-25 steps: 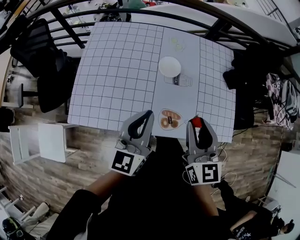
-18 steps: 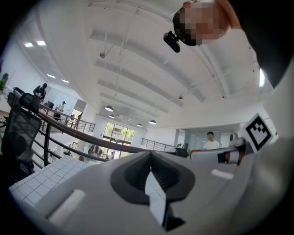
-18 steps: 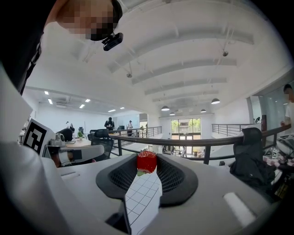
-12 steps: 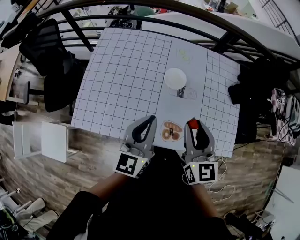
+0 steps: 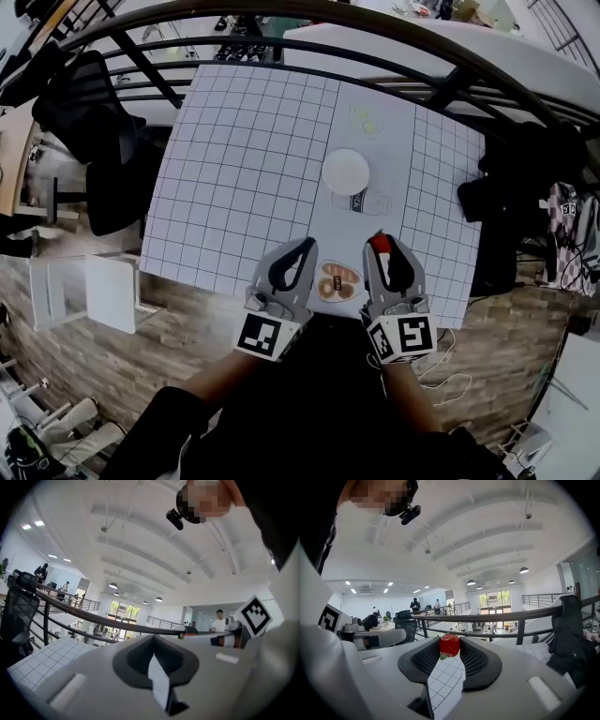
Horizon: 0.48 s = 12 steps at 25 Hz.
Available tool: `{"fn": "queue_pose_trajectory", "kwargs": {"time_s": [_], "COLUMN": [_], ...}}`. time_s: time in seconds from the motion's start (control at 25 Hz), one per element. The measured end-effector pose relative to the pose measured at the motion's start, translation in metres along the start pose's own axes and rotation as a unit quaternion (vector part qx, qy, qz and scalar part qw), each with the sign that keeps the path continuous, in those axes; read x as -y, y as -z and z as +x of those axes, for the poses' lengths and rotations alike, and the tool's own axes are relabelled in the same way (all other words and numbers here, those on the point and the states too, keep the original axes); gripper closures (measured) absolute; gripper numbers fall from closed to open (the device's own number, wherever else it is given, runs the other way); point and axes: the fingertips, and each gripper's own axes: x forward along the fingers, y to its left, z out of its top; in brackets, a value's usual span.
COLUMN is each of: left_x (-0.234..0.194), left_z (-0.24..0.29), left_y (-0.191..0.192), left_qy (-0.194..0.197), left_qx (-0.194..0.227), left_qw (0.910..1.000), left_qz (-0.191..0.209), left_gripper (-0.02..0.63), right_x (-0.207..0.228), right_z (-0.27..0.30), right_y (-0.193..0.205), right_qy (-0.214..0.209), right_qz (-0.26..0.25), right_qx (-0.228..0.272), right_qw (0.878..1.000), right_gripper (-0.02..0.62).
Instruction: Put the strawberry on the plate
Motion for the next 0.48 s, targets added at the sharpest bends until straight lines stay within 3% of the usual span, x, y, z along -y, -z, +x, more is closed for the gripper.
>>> {"fn": "queue_pose_trajectory", "kwargs": {"time_s": [0.48], "left_x": [-0.009], "left_z": [0.045], "left_y": [0.026], "left_qy": [-0.018], "left_qx": [-0.040], "left_qw": [0.9990], "left_qz": [-0.012], "left_gripper": [0.597], "right_x": [0.040], "right_z": [0.071], "right_y": [0.037], "right_qy": [-0.034], "right_qz": [-0.020], "right_qx": [-0.059], "right_qw": [0.998], "right_gripper": [0.465]}}
